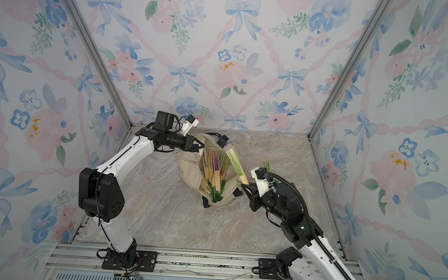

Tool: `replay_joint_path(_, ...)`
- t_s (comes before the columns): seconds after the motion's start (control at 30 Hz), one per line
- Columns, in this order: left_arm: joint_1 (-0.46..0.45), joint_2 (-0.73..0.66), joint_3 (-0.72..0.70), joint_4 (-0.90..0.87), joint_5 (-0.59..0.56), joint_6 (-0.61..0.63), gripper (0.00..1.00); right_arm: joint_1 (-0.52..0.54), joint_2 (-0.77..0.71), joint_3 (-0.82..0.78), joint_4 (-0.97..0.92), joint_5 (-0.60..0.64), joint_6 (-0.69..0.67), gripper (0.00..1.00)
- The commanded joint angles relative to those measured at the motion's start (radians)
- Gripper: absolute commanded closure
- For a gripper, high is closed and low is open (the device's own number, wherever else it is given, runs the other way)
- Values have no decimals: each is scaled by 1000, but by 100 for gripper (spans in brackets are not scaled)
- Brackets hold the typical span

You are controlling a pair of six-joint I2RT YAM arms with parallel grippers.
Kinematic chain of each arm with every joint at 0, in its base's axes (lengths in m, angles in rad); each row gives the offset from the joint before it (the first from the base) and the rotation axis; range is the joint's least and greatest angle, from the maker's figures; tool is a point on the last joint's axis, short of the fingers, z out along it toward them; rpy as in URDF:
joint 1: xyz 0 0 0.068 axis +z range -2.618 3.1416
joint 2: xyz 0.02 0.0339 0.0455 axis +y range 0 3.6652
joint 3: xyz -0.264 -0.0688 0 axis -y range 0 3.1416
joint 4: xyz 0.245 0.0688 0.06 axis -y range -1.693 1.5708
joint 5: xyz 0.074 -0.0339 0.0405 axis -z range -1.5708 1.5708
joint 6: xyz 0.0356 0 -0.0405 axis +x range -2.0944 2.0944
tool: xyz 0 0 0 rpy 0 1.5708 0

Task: Take out the folding fans from the tote bags
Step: Place the folding fan at the center of the board.

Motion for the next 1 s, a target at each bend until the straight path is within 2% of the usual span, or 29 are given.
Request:
replay_joint_path(0.0,7,-8,-4,28,31,-5,100,-101,-4,83,-70,-91,37,100)
replay_joint_path(0.1,6,-9,-5,27,30,-6,100,-229,54,114,-57,-79,76,100)
replay_joint_path(0.23,-5,-10,-2,28,0,-18,100,-377,249,161,-44,-75,114,100)
replay_joint_path(0.57,-18,-13,-7,27,19,-5,100,-430,734,286,-91,238,45,100)
replay_joint_path(0.77,-18,-9,-6,27,24,0,100,-447,880,329,-119,332,44,100)
replay_joint_path(0.97,-17,-2,-4,27,27,-4,100,-455,977,349,-140,349,40,96)
